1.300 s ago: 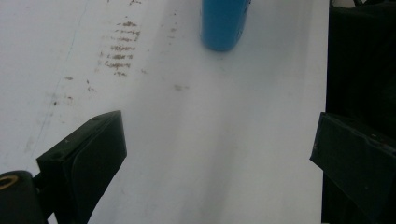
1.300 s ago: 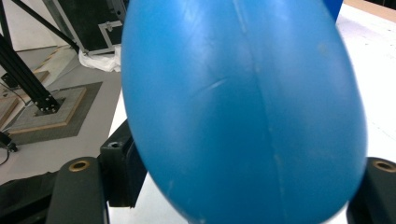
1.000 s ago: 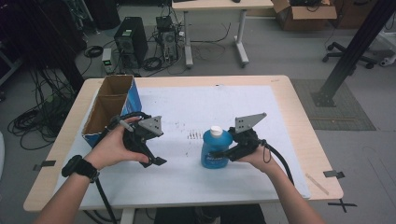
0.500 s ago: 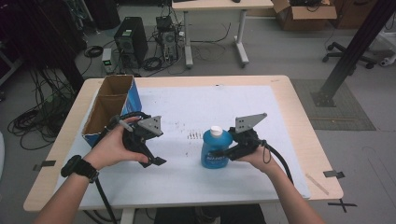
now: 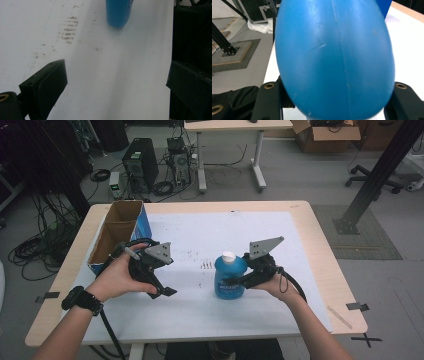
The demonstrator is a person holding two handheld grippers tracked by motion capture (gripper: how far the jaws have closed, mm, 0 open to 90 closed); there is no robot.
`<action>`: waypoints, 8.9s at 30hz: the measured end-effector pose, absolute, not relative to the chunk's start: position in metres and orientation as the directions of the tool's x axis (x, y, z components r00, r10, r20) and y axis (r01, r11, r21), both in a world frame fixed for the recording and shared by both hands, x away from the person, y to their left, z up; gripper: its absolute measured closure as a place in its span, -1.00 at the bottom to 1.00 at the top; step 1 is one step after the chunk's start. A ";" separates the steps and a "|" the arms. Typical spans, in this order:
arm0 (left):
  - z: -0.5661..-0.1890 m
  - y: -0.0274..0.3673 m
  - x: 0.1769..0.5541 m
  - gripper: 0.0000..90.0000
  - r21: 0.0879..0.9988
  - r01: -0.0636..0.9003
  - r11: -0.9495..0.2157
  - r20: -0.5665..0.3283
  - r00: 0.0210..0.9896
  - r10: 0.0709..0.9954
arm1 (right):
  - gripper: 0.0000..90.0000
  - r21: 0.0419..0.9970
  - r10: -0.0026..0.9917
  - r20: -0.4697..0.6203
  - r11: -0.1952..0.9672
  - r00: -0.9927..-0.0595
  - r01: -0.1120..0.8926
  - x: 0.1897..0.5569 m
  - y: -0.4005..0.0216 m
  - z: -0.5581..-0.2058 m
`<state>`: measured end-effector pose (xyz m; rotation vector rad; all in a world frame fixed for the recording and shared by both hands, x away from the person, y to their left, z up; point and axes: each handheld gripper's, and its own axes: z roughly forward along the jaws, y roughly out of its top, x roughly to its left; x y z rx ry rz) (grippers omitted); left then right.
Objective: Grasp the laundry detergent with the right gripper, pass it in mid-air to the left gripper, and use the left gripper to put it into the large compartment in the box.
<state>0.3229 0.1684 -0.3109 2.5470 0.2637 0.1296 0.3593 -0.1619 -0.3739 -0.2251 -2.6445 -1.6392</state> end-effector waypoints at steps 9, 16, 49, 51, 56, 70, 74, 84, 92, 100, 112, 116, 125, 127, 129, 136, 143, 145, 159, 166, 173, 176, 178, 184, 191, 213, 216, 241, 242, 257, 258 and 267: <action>-0.284 0.166 0.321 -0.92 0.578 0.134 -0.805 0.067 0.975 0.210 | -0.09 0.882 0.069 0.073 0.461 -0.995 0.097 0.362 -0.153 -0.343; -0.258 0.162 0.317 -0.93 0.599 0.115 -0.792 0.087 0.974 0.207 | -0.08 0.864 0.046 0.046 0.500 -0.998 0.063 0.363 -0.145 -0.322; -0.202 0.105 0.316 -0.92 0.552 0.012 -0.834 0.152 0.982 0.114 | -0.07 0.839 -0.054 0.031 0.544 -0.998 -0.003 0.352 -0.094 -0.299; -0.203 0.101 0.315 -0.92 0.543 0.014 -0.840 0.150 0.982 0.114 | -0.07 0.839 -0.056 0.035 0.545 -0.998 -0.001 0.352 -0.092 -0.299; -0.205 0.093 0.317 -0.90 0.508 0.000 -0.861 0.162 0.982 0.096 | -0.07 0.834 -0.063 0.028 0.552 -0.998 -0.012 0.350 -0.088 -0.300; -0.214 0.077 0.318 -0.76 0.436 -0.002 -0.900 0.153 0.986 0.072 | -0.06 0.828 -0.061 0.035 0.561 -0.997 -0.005 0.349 -0.089 -0.301; -0.215 0.073 0.318 -0.73 0.422 -0.009 -0.906 0.158 0.985 0.064 | -0.06 0.827 -0.063 0.035 0.561 -0.997 -0.007 0.348 -0.088 -0.301; -0.218 0.066 0.319 -0.61 0.380 -0.018 -0.925 0.164 0.985 0.048 | -0.06 0.831 -0.065 0.038 0.557 -0.997 -0.004 0.348 -0.089 -0.302; -0.220 0.062 0.319 -0.52 0.363 -0.029 -0.931 0.166 0.986 0.034 | -0.06 0.831 -0.064 0.041 0.556 -0.997 -0.001 0.349 -0.090 -0.303; -0.221 0.059 0.319 -0.40 0.350 -0.036 -0.936 0.162 0.987 0.023 | -0.06 0.830 -0.064 0.037 0.557 -0.997 -0.005 0.349 -0.091 -0.304; -0.220 0.060 0.319 -0.24 0.350 -0.039 -0.936 0.162 0.987 0.020 | -0.06 0.831 -0.060 0.043 0.556 -0.997 0.002 0.349 -0.092 -0.305; -0.220 0.059 0.319 -0.20 0.352 -0.043 -0.935 0.162 0.987 0.016 | -0.06 0.831 -0.059 0.043 0.557 -0.997 0.003 0.350 -0.093 -0.306; -0.218 0.058 0.319 -0.17 0.354 -0.043 -0.934 0.159 0.987 0.015 | -0.06 0.833 -0.054 0.047 0.553 -0.997 0.009 0.350 -0.095 -0.307; -0.218 0.057 0.319 -0.17 0.352 -0.042 -0.935 0.160 0.987 0.016 | -0.06 0.833 -0.054 0.047 0.553 -0.997 0.010 0.350 -0.095 -0.307; -0.217 0.057 0.319 -0.17 0.347 -0.041 -0.937 0.160 0.987 0.017 | -0.06 0.834 -0.055 0.048 0.552 -0.997 0.010 0.350 -0.095 -0.307; -0.213 0.053 0.320 -0.16 0.343 -0.027 -0.939 0.151 0.988 0.027 | -0.08 0.843 -0.057 0.058 0.538 -0.997 0.019 0.351 -0.098 -0.306; -0.210 0.052 0.325 -0.15 0.315 0.015 -0.949 0.140 0.988 0.063 | -0.30 0.852 -0.025 0.078 0.521 -0.997 0.053 0.355 -0.105 -0.304; -0.208 0.053 0.327 -0.15 0.305 0.045 -0.951 0.137 0.986 0.091 | -0.39 0.850 -0.011 0.078 0.523 -0.997 0.060 0.356 -0.109 -0.305; -0.156 0.099 0.351 -0.15 0.338 0.417 -0.844 0.164 0.857 0.489 | -0.86 0.700 0.177 0.015 0.701 -0.984 0.137 0.365 -0.144 -0.324; -0.125 0.137 0.366 -0.15 0.377 0.652 -0.658 0.156 0.655 0.739 | -0.86 0.674 0.259 0.018 0.710 -0.966 0.203 0.375 -0.171 -0.327; -0.106 0.178 0.375 -0.16 0.404 0.795 -0.452 0.161 0.425 0.891 | -0.86 0.678 0.318 0.024 0.692 -0.948 0.249 0.380 -0.198 -0.323; -0.099 0.193 0.377 -0.15 0.414 0.822 -0.392 0.160 0.358 0.920 | -0.86 0.679 0.339 0.028 0.684 -0.941 0.266 0.382 -0.207 -0.322; -0.096 0.202 0.379 -0.15 0.425 0.834 -0.350 0.149 0.318 0.937 | -0.86 0.682 0.350 0.031 0.677 -0.936 0.276 0.384 -0.213 -0.322; -0.093 0.228 0.383 -0.15 0.452 0.856 -0.252 0.112 0.225 0.968 | -0.86 0.681 0.381 0.042 0.665 -0.924 0.306 0.387 -0.227 -0.321; -0.102 0.247 0.385 -0.15 0.440 0.876 -0.196 0.120 0.159 0.980 | -0.86 0.689 0.402 0.040 0.652 -0.915 0.317 0.388 -0.241 -0.316; -0.176 0.271 0.391 -0.15 0.359 0.917 -0.176 0.100 0.149 0.984 | -0.86 0.675 0.419 0.054 0.653 -0.906 0.343 0.388 -0.249 -0.319; -0.187 0.272 0.392 -0.15 0.349 0.922 -0.170 0.091 0.148 0.985 | -0.86 0.676 0.418 0.054 0.653 -0.907 0.342 0.388 -0.249 -0.319; -0.251 0.271 0.399 -0.15 0.297 0.938 -0.178 0.084 0.160 0.984 | -0.86 0.663 0.419 0.064 0.660 -0.906 0.353 0.386 -0.250 -0.326; -0.253 0.272 0.399 -0.15 0.297 0.938 -0.179 0.083 0.161 0.983 | -0.86 0.662 0.420 0.065 0.661 -0.905 0.354 0.386 -0.250 -0.326; -0.267 0.273 0.397 -0.15 0.305 0.936 -0.178 0.090 0.158 0.983 | -0.86 0.655 0.407 0.061 0.673 -0.912 0.344 0.386 -0.244 -0.330; -0.268 0.272 0.397 -0.15 0.303 0.936 -0.181 0.096 0.159 0.983 | -0.86 0.654 0.406 0.058 0.674 -0.912 0.342 0.385 -0.244 -0.330; -0.275 0.273 0.397 -0.16 0.301 0.937 -0.178 0.094 0.156 0.983 | -0.86 0.654 0.408 0.059 0.674 -0.911 0.344 0.385 -0.245 -0.331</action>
